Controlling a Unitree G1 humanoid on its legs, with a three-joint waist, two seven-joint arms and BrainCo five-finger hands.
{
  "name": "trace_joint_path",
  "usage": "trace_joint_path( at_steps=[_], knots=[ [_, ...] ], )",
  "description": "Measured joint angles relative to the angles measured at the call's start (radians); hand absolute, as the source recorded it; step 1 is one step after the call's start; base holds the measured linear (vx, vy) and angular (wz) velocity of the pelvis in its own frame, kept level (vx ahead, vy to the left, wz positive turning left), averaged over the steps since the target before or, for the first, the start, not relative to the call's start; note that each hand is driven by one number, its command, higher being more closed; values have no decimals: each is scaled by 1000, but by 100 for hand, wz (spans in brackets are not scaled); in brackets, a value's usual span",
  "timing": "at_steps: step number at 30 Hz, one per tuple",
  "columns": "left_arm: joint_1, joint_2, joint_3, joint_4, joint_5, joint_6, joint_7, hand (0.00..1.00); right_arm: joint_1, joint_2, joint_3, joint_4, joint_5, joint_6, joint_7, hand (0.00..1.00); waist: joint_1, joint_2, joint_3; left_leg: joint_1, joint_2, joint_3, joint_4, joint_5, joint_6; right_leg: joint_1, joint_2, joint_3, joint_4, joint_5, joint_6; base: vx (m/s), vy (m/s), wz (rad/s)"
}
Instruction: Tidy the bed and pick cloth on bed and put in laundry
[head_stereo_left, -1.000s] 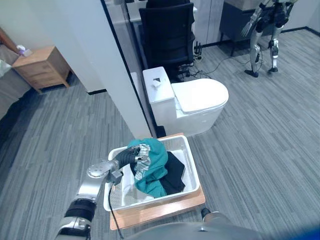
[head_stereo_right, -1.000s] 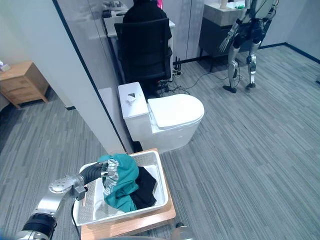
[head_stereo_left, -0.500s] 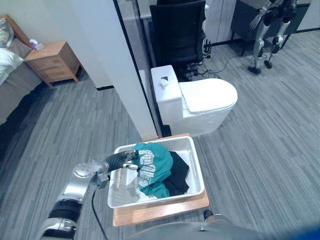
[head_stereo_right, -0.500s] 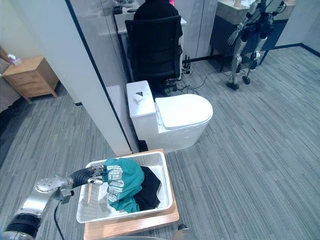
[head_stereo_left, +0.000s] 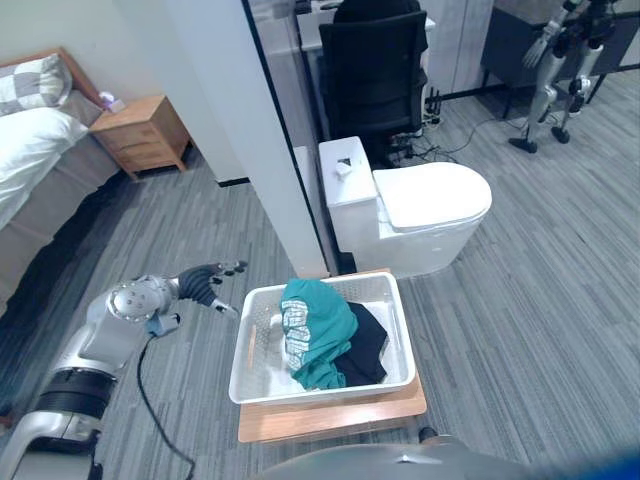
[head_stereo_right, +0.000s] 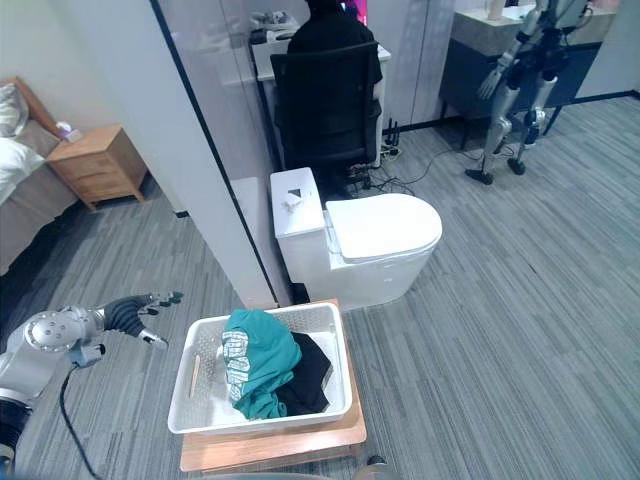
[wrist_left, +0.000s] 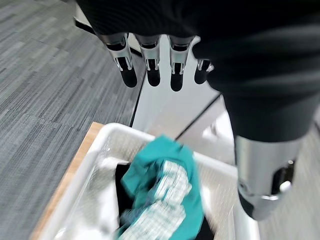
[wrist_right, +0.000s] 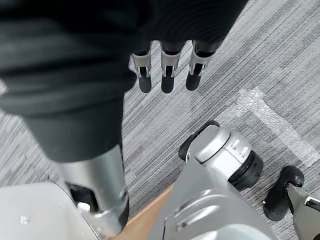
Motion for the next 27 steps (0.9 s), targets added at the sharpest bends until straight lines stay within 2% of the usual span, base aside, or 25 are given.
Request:
trace_joint_path(
  at_steps=[3, 4, 6, 7, 8, 11, 13, 16, 19, 21, 22, 24, 27],
  knots=[
    [13, -42, 166, 3, -111, 21, 77, 0, -14, -10, 11, -6, 0, 22, -1, 0, 20, -7, 2, -17, 0, -28, 0, 10, 2, -1, -2, -24, -2, 2, 0, 37, -30, 27],
    [41, -77, 260, 7, -174, 24, 109, 0, -19, -12, 15, -16, 1, 32, -3, 0, 22, -11, 4, -18, 0, -47, -1, 14, 3, 8, -3, -42, 0, 3, 0, 59, -20, 29],
    [82, -121, 335, 8, -223, 25, 127, 0, -21, -18, 36, -26, 1, 40, -5, 0, 33, -14, 6, -17, 1, -65, -1, 15, 3, 18, -2, -57, 0, 3, 0, 70, -14, 30],
    [105, -151, 368, 10, -251, 27, 143, 0, -21, -19, 46, -28, 2, 40, -5, 0, 49, -17, 7, -17, 1, -71, -1, 15, 3, 22, -2, -63, 0, 2, 0, 70, -3, 23],
    [139, -190, 407, 14, -290, 33, 170, 0, -28, -18, 56, -29, 2, 42, -5, 0, 69, -22, 11, -18, 2, -78, -1, 15, 3, 24, -3, -69, 0, 2, -1, 49, 2, 18],
    [211, -289, 507, 105, -372, 69, 249, 0, -32, -13, 87, -37, 1, 47, -5, 0, 98, -44, 4, -42, -1, -114, 8, 15, 4, 26, -10, -109, 0, -4, 0, 25, 1, 33],
    [267, -354, 544, 167, -371, 87, 308, 0, -32, -9, 101, -42, 1, 53, -5, 0, 113, -53, 1, -50, 0, -128, 16, 15, 4, 29, -12, -122, 2, -7, -1, 23, 0, 26],
    [337, -436, 558, 221, -352, 91, 345, 0, -32, -8, 120, -48, 1, 54, -4, 0, 130, -62, -4, -49, 0, -132, 18, 15, 4, 36, -14, -134, 4, -12, -3, -3, -4, 12],
    [395, -544, 563, 309, -346, 84, 386, 0, -33, -5, 121, -56, -1, 50, -2, 0, 130, -67, -7, -47, 1, -142, 27, 12, 5, 43, -19, -148, 17, -37, -5, -50, -20, 18],
    [419, -610, 564, 358, -306, 56, 421, 0, -32, -5, 120, -56, 0, 47, 0, 0, 130, -65, -8, -47, 5, -138, 32, 5, 6, 45, -17, -149, 23, -44, -7, -66, -40, -1],
    [434, -662, 564, 383, -250, 24, 471, 0, -32, -2, 121, -56, 2, 46, 1, 0, 130, -64, -9, -47, 13, -134, 32, 3, 4, 43, -15, -148, 25, -48, -12, -52, -48, -7],
    [441, -700, 561, 412, -193, -2, 511, 0, -30, 6, 119, -56, 2, 46, 2, 0, 129, -64, -9, -47, 17, -132, 30, 0, 0, 41, -11, -147, 27, -49, -14, -25, -45, -6],
    [453, -783, 556, 493, -165, -35, 561, 0, -28, 34, 117, -54, -9, 41, 10, 0, 128, -64, -10, -37, 23, -123, 17, -2, -7, 40, -4, -141, 27, -51, -17, 22, -39, -8]
  ],
)
